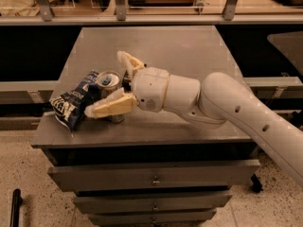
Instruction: Move redbull can near blue chip bag
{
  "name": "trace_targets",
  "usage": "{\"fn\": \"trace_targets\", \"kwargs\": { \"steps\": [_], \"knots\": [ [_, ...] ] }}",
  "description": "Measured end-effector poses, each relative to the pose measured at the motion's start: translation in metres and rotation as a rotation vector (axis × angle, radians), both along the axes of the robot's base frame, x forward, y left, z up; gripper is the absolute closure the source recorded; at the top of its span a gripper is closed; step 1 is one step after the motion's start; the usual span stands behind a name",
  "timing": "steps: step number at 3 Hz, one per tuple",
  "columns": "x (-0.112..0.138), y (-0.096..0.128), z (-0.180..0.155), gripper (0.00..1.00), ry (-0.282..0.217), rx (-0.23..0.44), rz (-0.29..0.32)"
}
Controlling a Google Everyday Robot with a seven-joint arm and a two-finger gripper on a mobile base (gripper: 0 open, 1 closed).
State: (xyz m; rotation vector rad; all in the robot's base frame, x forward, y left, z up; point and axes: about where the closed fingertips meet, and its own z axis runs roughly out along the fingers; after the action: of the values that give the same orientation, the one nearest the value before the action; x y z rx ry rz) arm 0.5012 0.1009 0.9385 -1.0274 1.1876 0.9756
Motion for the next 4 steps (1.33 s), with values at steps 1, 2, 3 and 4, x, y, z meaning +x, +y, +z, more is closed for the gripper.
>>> {"fn": "trace_targets", "kwargs": {
  "steps": [1,2,3,4],
  "knots": [
    [0.000,-0.004,0.008,0.00,-0.011,-0.013,0.004],
    [0.002,-0.035,0.016,0.00,0.000,-0.074,-0.062],
    [0.006,-0.089,0.035,0.00,0.017,-0.158,-0.154],
    [0.008,-0.130,0.050,0.00,0.051,-0.195,-0.257]
  ]
}}
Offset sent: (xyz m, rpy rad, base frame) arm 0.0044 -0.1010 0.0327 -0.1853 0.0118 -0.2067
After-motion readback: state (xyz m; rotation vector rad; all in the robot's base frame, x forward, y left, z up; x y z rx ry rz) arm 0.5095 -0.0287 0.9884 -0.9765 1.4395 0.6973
